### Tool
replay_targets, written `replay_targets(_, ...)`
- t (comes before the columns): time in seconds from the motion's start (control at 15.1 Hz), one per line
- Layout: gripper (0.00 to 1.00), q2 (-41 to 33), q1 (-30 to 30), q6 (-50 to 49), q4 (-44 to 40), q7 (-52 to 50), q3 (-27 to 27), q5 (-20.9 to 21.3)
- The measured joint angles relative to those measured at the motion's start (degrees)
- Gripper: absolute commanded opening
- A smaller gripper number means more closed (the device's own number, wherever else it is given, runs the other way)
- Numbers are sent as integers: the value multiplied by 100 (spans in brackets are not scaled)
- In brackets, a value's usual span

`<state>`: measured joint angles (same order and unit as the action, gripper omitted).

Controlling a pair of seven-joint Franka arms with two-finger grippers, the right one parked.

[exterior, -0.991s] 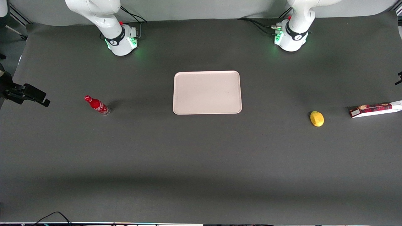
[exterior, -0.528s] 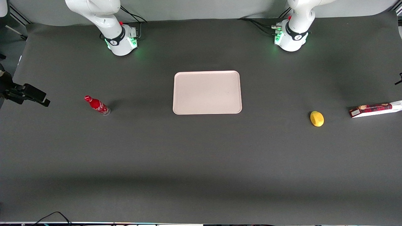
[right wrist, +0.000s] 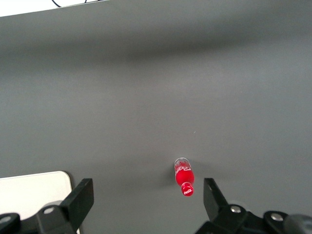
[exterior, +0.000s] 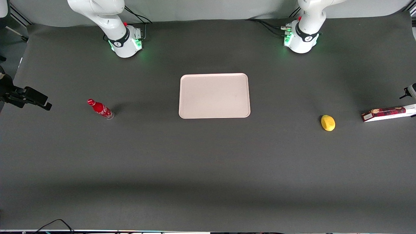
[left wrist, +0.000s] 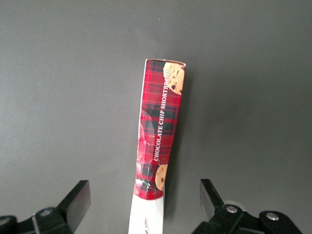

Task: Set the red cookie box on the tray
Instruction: 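Close the left gripper on the cookie box end and lift it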

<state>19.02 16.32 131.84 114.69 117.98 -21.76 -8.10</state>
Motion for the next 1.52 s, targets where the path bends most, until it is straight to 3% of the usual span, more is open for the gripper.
replay_targets(0.53, 100, 592, 124, 329, -215, 536, 2, -602)
replay_targets(1.39, 100, 1040, 137, 441, -220, 651, 5, -700)
replay_targets(1.52, 88, 1099, 138, 455, -227, 656, 5, -774)
